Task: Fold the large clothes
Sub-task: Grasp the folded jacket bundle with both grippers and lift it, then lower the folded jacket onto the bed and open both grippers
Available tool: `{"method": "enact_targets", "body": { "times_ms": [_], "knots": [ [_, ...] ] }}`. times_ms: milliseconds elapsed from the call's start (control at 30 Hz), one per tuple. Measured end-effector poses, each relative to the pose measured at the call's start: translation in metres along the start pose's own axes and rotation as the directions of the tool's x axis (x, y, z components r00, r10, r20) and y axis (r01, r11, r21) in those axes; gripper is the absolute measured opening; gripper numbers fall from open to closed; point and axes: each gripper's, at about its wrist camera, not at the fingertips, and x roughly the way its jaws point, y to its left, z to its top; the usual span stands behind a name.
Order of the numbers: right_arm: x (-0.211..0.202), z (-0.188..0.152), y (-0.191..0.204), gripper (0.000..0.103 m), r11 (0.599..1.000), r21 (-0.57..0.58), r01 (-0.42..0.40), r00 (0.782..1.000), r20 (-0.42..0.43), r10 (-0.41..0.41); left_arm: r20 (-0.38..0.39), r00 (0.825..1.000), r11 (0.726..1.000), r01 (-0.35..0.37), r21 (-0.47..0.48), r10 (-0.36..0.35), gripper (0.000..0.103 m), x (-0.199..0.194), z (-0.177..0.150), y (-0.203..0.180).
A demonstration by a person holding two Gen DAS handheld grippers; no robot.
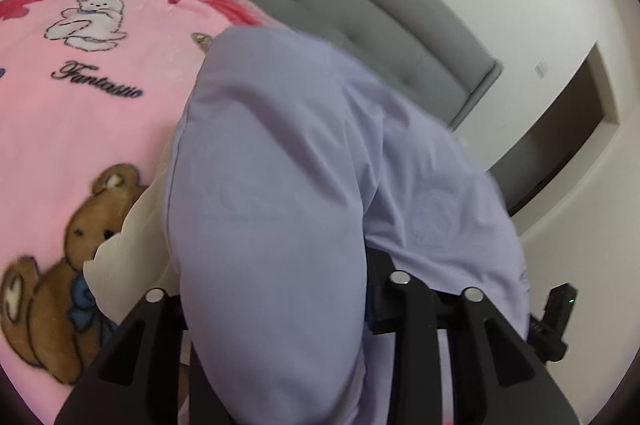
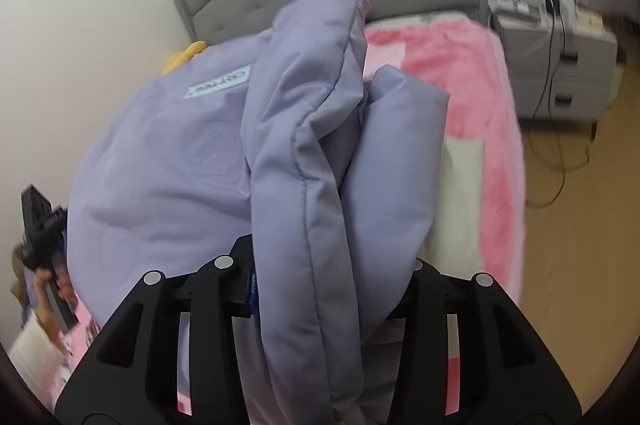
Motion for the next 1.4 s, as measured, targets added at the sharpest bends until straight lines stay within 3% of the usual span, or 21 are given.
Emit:
{"method": "enact_targets", "body": {
  "times_ms": [100,200,333,400,467,533,567,633,767,800,867,967,1033,1133,1200,1300,1400],
  "knots": [
    [-0.004,-0.001,0.003,0.039,1.0,0.011,-0.008,1.0,0.016,0.008,0.0,1.0,0.998,-0.031,-0.047,0.031,0.036,0.004,-0.002,0.002],
    [-0.023,0.008,0.021,0.036,0.999,-0.041,0.003,0.999,0.05,-0.001,0.072,0.991,0.994,-0.111,0.01,0.109,0.029,-0.01,0.009,-0.032],
    [-0.066,0.029,0.033,0.036,0.991,-0.13,0.037,0.993,0.115,-0.022,0.188,0.982,0.999,-0.019,0.047,0.01,0.028,-0.03,0.024,-0.065],
    [-0.076,0.031,0.027,0.036,0.989,-0.125,0.082,0.99,0.129,-0.066,0.154,0.988,0.996,-0.023,0.085,0.009,0.028,-0.017,0.029,-0.076],
    [-0.066,0.029,0.006,0.036,0.996,-0.041,0.079,0.995,0.064,-0.076,0.064,0.995,0.994,-0.081,0.07,0.077,0.028,0.009,0.027,-0.074],
    [-0.042,0.015,-0.014,0.039,0.998,0.034,0.049,0.998,-0.037,-0.047,0.003,0.995,0.994,-0.102,-0.05,0.102,0.031,0.029,0.018,-0.049],
    [-0.032,0.008,-0.015,0.04,0.998,0.033,0.06,0.996,-0.07,-0.058,-0.009,0.998,0.988,-0.07,-0.138,0.07,0.034,0.032,0.014,-0.031],
    [-0.016,-0.004,-0.011,0.047,0.995,-0.005,0.104,0.991,-0.083,-0.104,-0.035,0.999,0.978,-0.038,-0.204,0.032,0.037,0.034,0.009,-0.013],
    [-0.004,-0.003,-0.003,0.054,0.987,-0.023,0.157,0.985,-0.07,-0.158,-0.077,0.987,0.987,-0.147,-0.058,0.142,0.057,0.029,0.006,-0.011],
    [-0.002,-0.002,-0.002,0.057,0.986,-0.027,0.162,0.984,-0.077,-0.163,-0.091,0.983,0.985,-0.162,-0.052,0.157,0.067,0.026,0.006,-0.008],
    [-0.005,0.001,0.002,0.062,0.985,-0.055,0.165,0.982,-0.082,-0.169,-0.098,0.983,0.986,-0.159,-0.045,0.154,0.072,0.018,0.004,-0.005],
    [-0.037,0.0,0.002,0.077,0.99,-0.075,0.121,0.991,-0.047,-0.125,0.014,0.98,0.98,-0.198,0.029,0.198,0.082,-0.015,0.005,-0.01],
    [-0.076,-0.004,0.002,0.091,0.982,-0.134,0.133,0.99,0.071,-0.125,0.1,0.973,0.974,-0.216,0.071,0.209,0.086,-0.043,0.004,-0.016],
    [-0.125,-0.008,0.012,0.094,0.958,-0.272,0.092,0.973,0.227,-0.029,0.262,0.935,0.958,-0.27,0.094,0.238,0.092,-0.083,0.008,-0.023],
    [-0.137,-0.003,0.022,0.093,0.94,-0.337,0.049,0.969,0.244,0.037,0.32,0.923,0.96,-0.259,0.105,0.213,0.095,-0.099,0.019,-0.036],
    [-0.119,0.017,0.038,0.068,0.934,-0.355,-0.039,0.985,0.145,0.096,0.254,0.957,0.973,-0.179,0.145,0.139,0.098,-0.085,0.045,-0.062],
    [-0.084,0.034,0.045,0.067,0.955,-0.295,-0.011,0.994,0.104,0.043,0.142,0.977,0.976,-0.179,0.123,0.161,0.098,-0.045,0.064,-0.078]
  ]
}}
